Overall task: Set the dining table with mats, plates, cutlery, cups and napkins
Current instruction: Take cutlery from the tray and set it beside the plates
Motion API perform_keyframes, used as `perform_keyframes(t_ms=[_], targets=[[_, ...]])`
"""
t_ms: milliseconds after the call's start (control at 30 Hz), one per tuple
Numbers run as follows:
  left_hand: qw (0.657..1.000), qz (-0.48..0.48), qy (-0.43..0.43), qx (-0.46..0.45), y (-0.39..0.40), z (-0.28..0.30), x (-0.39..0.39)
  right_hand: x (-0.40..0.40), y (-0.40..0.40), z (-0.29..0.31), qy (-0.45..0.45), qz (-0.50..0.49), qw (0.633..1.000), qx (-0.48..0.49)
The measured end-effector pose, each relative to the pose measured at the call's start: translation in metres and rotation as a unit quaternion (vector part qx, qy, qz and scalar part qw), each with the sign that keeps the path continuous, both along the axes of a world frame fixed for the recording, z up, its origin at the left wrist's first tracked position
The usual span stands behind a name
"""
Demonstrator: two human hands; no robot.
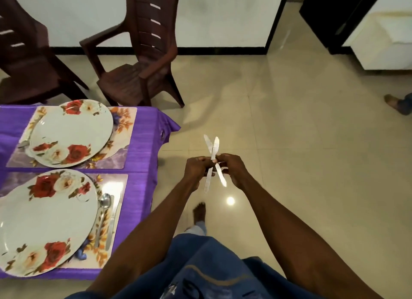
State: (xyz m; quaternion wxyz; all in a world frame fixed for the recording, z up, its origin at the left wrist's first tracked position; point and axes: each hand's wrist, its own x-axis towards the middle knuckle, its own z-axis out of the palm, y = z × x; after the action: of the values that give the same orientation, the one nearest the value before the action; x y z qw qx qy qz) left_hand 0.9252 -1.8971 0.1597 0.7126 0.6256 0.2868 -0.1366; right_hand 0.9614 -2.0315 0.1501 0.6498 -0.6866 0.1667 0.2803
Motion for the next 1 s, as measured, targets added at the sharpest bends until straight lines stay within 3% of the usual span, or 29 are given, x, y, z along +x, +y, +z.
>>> perform_keyframes(t_ms=[233,367,467,567,800,1000], targets=[[0.999,0.025,-0.036,-0.020,0.030,-0.012,0.107,0.118,0.036,-0.004,0.014,0.019,0.997,0.078],[0.994,0.091,-0.043,-0.030,0.059,-0.012,0.173,0.190,0.064,-0.005,0.036,-0.049,0.996,0.060],[0.989,0.141,-0.038,-0.005,0.098,-0.012,0.223,0.249,0.092,0.000,0.036,-0.041,0.998,0.036],[0.981,0.192,-0.016,0.023,0.138,-0.016,0.268,0.302,0.134,0.003,0.021,0.012,1.000,0.001],[0.935,0.351,0.003,-0.046,0.205,-0.011,0.329,0.385,0.255,-0.008,-0.010,0.187,0.982,-0.027],[0.849,0.527,0.013,-0.023,0.267,-0.019,0.373,0.450,0.354,-0.016,-0.041,0.388,0.920,-0.028]])
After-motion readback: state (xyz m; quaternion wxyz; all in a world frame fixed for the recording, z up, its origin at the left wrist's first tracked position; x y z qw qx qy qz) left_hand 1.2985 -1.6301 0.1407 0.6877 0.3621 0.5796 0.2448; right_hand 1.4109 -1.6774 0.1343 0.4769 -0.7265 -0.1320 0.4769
